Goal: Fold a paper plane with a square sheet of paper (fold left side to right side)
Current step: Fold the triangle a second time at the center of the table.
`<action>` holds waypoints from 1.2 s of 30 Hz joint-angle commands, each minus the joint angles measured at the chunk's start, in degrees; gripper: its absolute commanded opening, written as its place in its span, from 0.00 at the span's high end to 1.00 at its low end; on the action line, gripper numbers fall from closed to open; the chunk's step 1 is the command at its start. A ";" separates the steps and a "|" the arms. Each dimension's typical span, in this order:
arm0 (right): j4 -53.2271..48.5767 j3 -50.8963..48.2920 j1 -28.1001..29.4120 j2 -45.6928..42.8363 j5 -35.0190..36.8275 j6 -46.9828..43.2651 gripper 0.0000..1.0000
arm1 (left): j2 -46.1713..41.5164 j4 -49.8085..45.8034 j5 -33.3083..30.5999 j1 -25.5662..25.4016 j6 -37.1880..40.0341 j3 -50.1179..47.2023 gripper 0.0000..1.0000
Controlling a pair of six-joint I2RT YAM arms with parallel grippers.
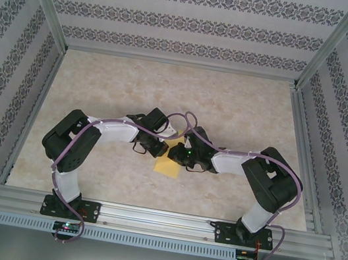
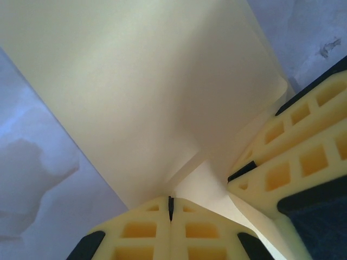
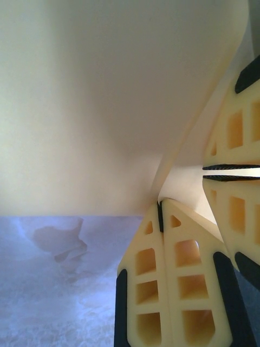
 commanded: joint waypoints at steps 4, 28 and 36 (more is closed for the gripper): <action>-3.06 0.85 0.48 1.49 1.63 -1.72 0.87 | -1.11 -1.14 -1.62 0.94 1.11 -0.94 1.00; -6.30 0.73 0.38 3.43 1.65 -2.20 0.87 | -20.24 2.52 12.73 2.70 -17.16 -8.73 0.88; -6.67 0.73 0.38 3.49 1.49 -2.42 0.87 | -16.27 14.46 24.13 1.04 -29.74 -16.41 0.95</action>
